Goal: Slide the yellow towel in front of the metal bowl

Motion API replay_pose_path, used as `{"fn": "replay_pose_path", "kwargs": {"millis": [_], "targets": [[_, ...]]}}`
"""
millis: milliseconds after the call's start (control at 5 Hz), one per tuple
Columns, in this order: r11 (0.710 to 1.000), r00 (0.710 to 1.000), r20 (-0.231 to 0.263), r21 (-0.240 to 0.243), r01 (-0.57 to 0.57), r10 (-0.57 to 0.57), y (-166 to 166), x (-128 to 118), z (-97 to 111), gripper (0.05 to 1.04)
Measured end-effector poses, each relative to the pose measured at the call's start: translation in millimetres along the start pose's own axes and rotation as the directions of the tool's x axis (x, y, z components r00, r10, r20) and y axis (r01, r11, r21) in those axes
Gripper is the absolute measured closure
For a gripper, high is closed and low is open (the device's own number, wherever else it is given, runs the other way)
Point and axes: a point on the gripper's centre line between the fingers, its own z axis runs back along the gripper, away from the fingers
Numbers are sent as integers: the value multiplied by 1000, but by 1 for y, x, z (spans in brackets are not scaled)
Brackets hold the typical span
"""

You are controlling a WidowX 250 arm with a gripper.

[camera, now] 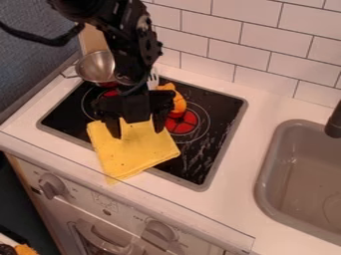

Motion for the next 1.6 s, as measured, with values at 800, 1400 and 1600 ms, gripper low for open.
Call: {"fn": "replay_pose_path", "kwargs": {"millis": [800,1400,1600], "targets": [[995,999,19,-84,-48,50,-23,-19,-25,85],[979,986,-3,-116,-168,169,-91,-56,-26,85],[973,981,-9,-128,-193,193,-105,-67,-29,85]]}}
